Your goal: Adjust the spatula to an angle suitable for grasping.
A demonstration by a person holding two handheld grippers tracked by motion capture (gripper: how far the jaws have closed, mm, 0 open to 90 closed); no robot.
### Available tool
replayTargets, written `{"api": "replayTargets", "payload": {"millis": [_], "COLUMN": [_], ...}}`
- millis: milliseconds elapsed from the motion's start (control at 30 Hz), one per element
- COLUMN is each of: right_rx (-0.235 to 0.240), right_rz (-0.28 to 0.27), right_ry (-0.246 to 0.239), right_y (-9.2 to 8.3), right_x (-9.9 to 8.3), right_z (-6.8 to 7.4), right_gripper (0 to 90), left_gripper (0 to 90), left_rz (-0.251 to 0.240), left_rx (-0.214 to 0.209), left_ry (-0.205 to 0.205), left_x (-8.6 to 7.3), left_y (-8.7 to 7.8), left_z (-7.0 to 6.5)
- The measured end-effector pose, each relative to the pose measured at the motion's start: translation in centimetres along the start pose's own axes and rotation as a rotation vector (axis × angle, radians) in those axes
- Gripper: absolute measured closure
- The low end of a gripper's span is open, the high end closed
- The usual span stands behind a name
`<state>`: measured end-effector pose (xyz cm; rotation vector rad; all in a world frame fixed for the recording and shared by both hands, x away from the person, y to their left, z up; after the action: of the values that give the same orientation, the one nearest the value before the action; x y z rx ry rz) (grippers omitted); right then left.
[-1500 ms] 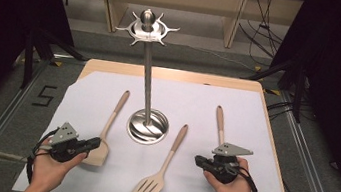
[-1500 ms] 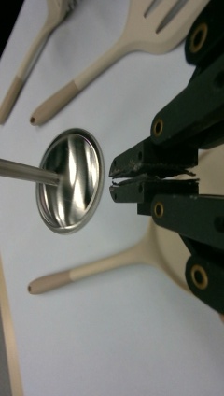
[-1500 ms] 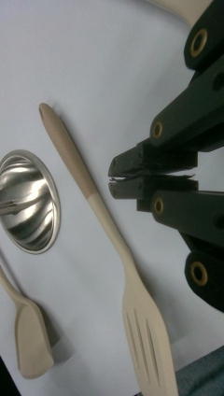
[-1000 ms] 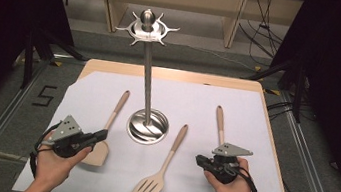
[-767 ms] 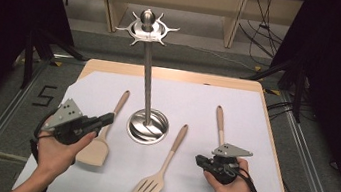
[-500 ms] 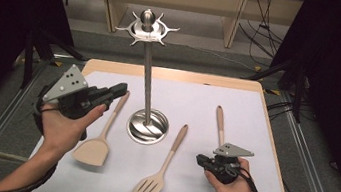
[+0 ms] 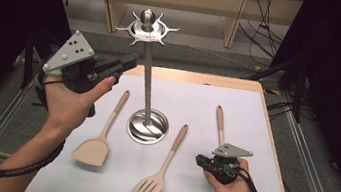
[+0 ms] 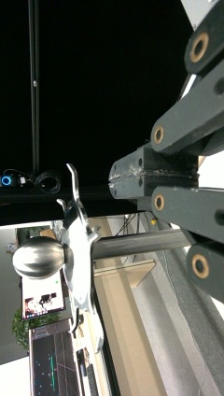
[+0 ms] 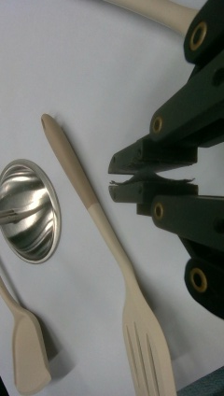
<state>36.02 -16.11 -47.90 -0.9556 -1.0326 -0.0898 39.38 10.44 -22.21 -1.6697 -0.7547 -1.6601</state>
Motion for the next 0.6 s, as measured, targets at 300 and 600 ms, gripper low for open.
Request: {"api": "replayTargets", "payload": {"millis": [300, 600], "right_rx": [0.0, -0.001], "right_rz": [-0.002, 0.002], "right_ry": [0.015, 0.022], "right_y": [-0.2, 0.1], "right_x": [-0.1, -0.1], "right_z": [-0.2, 0.0], "right_gripper": [84.2, 84.2], "left_gripper": [89.2, 87.1], "left_rz": [0.118, 0.364], "left_rx": [0.036, 0.127], "left_ry": [0.0, -0.017], "left_x": [-6.4, -16.8], "left_y": [-2.0, -3.4], "left_z": [1.6, 6.7]}}
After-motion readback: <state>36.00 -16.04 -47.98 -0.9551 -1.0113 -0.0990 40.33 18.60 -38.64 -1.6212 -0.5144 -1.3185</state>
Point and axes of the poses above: each handheld gripper's, and its own axes: y roughly forward along the jaws, x roughly out of its top, z roughly to its left, the point moved 7 cm from there along y, roughly forward along the jaws, and after that the axes turned 5 degrees about x, right-handed, at the moved point
